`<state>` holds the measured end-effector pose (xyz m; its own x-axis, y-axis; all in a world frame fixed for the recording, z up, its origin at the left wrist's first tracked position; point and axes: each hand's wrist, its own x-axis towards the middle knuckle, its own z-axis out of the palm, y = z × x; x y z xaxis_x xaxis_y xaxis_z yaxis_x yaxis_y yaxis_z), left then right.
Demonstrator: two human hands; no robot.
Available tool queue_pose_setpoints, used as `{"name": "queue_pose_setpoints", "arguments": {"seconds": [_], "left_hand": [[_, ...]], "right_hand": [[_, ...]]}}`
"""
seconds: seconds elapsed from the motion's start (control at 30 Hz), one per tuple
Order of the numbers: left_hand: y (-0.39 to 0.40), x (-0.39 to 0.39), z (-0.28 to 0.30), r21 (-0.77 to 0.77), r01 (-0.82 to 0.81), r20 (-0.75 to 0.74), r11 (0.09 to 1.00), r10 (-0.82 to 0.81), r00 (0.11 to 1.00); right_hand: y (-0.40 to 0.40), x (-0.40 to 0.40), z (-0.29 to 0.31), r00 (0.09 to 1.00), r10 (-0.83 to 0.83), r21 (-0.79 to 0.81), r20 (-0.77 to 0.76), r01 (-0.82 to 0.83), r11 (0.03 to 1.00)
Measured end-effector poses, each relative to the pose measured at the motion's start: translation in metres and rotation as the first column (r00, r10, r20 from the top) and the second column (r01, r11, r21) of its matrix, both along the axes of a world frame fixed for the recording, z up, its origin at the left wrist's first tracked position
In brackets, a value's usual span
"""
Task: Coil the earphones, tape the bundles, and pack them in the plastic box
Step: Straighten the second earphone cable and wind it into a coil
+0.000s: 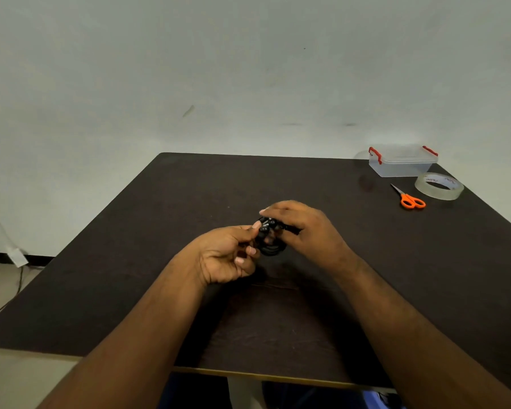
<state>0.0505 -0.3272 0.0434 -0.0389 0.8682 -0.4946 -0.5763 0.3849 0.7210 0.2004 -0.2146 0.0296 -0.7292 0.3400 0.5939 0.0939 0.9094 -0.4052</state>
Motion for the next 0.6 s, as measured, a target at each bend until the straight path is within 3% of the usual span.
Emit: {"name": "queue_pose_setpoints", "arguments": {"seconds": [0.27, 0.43, 0.53, 0.6], "left_hand": [[0.002, 0.013, 0.003, 0.034, -0.039, -0.107, 0.999, 0.042, 0.993], [0.001, 0.025, 0.004, 0.136, -0.045, -0.439, 0.990, 0.101, 0.893], [-0.002, 0.026, 0.006, 0.175, 0.017, -0.573, 0.984, 0.087, 0.815], [-0.002, 0.024, 0.005, 0.166, 0.077, -0.677, 0.983, 0.057, 0.734]], "right_hand": [[-0.002, 0.001, 0.006, 1.000, -0.007, -0.072, 0.030, 0.009, 0.997], [-0.013, -0.001, 0.004, 0.995, -0.069, -0.263, -0.078, 0.046, 0.964], [-0.018, -0.004, 0.002, 0.989, -0.081, -0.619, -0.122, -0.012, 0.785], [-0.021, -0.004, 0.001, 0.988, -0.089, -0.764, -0.130, -0.043, 0.643]]}}
